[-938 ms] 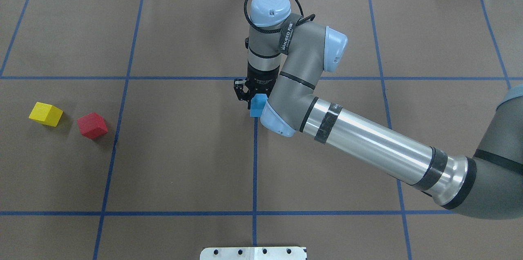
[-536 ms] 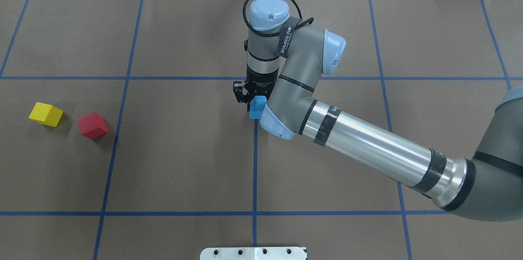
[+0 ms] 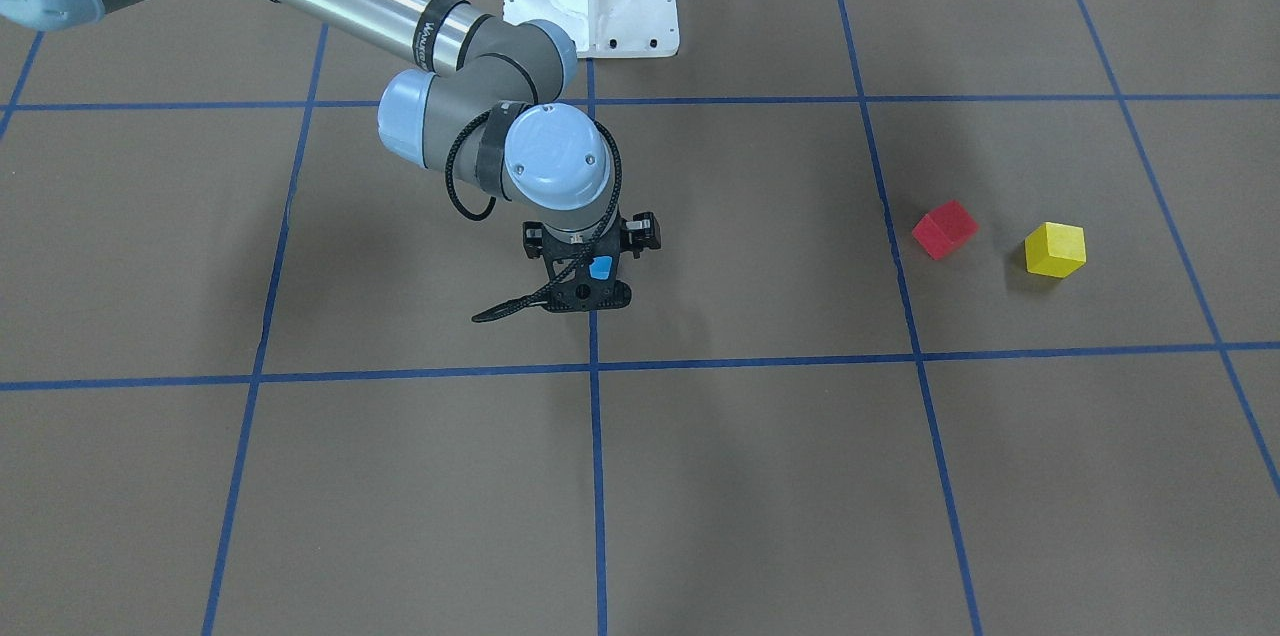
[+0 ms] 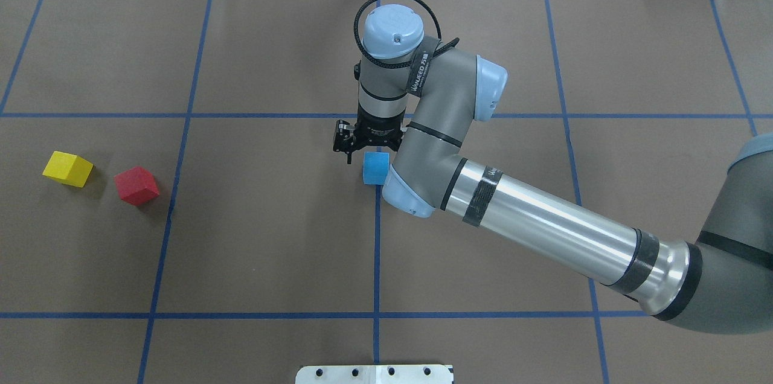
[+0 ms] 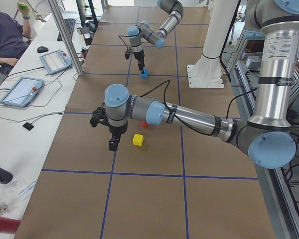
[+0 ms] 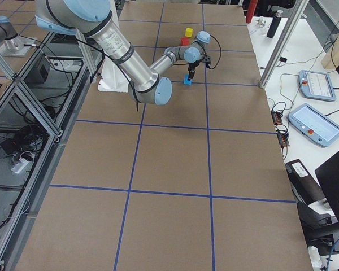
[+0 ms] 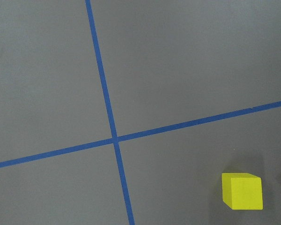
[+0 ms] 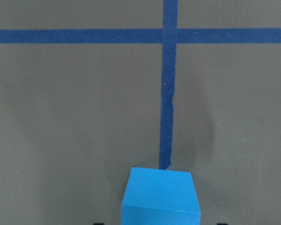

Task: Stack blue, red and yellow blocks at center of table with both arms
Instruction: 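Lower the blue cube at the center and open the right gripper, then raise the right gripper away while the left gripper reaches for the red cube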

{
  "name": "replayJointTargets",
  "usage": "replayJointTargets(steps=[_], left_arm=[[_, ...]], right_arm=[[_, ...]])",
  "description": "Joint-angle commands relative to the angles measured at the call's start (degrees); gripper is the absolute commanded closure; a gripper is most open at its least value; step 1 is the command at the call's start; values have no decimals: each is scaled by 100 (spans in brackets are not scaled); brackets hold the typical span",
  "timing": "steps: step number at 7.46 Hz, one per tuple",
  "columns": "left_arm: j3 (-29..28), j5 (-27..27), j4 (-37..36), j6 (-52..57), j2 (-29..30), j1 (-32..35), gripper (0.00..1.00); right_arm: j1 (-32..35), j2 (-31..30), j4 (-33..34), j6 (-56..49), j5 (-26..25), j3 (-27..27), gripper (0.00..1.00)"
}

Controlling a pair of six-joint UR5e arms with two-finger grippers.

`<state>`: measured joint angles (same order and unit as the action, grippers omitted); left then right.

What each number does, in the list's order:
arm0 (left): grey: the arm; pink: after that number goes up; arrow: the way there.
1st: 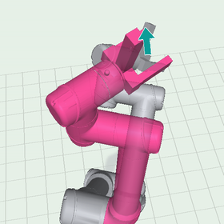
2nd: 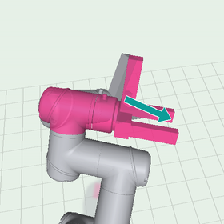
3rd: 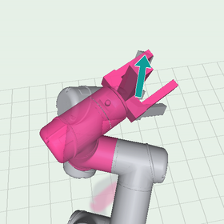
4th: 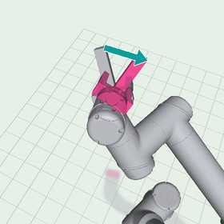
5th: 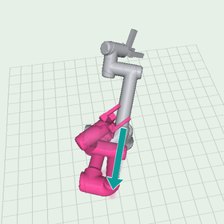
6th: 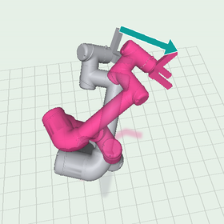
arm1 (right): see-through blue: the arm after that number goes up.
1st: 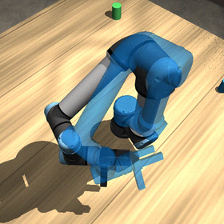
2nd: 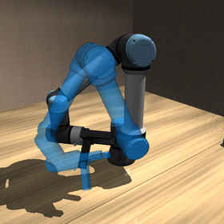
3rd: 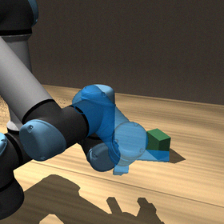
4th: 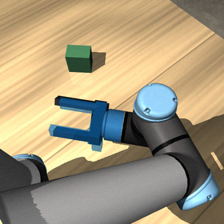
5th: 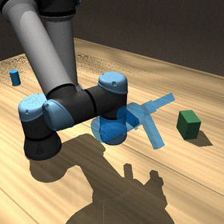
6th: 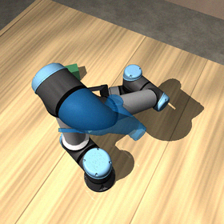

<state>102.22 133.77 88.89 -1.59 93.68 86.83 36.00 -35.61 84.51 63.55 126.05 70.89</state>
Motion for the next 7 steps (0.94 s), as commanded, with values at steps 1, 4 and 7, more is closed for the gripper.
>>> replayJointTargets(steps=[1,4,7], left_arm=[[200,-62,58,-1590,335,-810,0],[990,-860,172,-4507,432,-2262,0],[958,-2203,1122,-7009,388,-3880,0]], right_arm=[[773,-382,345,-18,-2,825,0],[2083,-1665,435,-2107,7,1243,0],[2876,-2309,382,-3970,33,989,0]])
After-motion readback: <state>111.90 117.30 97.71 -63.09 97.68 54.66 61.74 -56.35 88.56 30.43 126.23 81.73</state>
